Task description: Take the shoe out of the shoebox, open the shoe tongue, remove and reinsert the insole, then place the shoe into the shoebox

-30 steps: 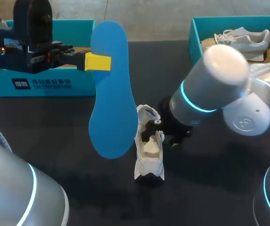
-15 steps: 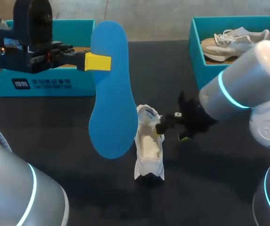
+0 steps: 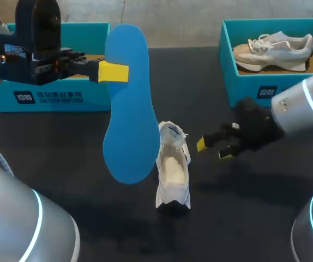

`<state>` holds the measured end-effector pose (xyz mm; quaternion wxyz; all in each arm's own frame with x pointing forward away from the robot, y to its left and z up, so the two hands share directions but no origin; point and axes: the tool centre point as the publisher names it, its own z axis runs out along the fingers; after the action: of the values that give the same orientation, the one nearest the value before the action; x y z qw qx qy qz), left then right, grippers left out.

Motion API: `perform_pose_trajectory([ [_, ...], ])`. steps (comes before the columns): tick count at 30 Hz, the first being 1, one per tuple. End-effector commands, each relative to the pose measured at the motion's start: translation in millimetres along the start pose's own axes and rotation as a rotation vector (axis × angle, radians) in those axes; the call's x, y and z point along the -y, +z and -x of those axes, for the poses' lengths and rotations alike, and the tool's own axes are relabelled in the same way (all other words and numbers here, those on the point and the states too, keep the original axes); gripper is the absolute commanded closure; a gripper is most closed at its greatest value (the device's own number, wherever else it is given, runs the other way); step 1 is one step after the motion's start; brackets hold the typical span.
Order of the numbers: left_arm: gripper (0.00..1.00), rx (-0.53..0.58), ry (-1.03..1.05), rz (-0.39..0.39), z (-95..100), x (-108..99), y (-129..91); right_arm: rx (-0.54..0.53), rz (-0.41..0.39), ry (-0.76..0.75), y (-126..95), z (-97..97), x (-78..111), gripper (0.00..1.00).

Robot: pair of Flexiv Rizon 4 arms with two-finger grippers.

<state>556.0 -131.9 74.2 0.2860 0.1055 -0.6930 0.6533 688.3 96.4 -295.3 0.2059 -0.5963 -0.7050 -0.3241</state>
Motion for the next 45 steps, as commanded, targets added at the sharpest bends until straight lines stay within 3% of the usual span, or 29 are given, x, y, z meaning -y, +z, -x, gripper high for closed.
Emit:
perform_pose_trajectory([
  [1, 1.00, -0.001, 0.000, 0.003, 1.0, 1, 1, -0.069, 0.008, -0.001, -3, 2.8, 5.0, 0.00],
  [6, 1.00, -0.001, 0.000, 0.003, 1.0, 1, 1, -0.069, 0.008, -0.001, -3, 2.8, 5.0, 0.00],
  [10, 1.00, -0.001, 0.000, 0.003, 1.0, 1, 1, -0.203, 0.004, 0.004, -7, -5.5, 0.1, 0.00],
  [17, 1.00, -0.001, 0.000, 0.003, 1.0, 1, 1, -0.339, 0.031, 0.030, -21, -11.1, -5.0, 0.00],
  [36, 1.00, -0.001, 0.000, 0.003, 1.0, 1, 1, -0.364, 0.029, 0.136, -48, -25.5, -18.4, 0.00],
  [45, 1.00, -0.001, 0.000, 0.003, 1.0, 1, 1, -0.462, 0.026, 0.159, -52, -27.2, -21.3, 0.00],
])
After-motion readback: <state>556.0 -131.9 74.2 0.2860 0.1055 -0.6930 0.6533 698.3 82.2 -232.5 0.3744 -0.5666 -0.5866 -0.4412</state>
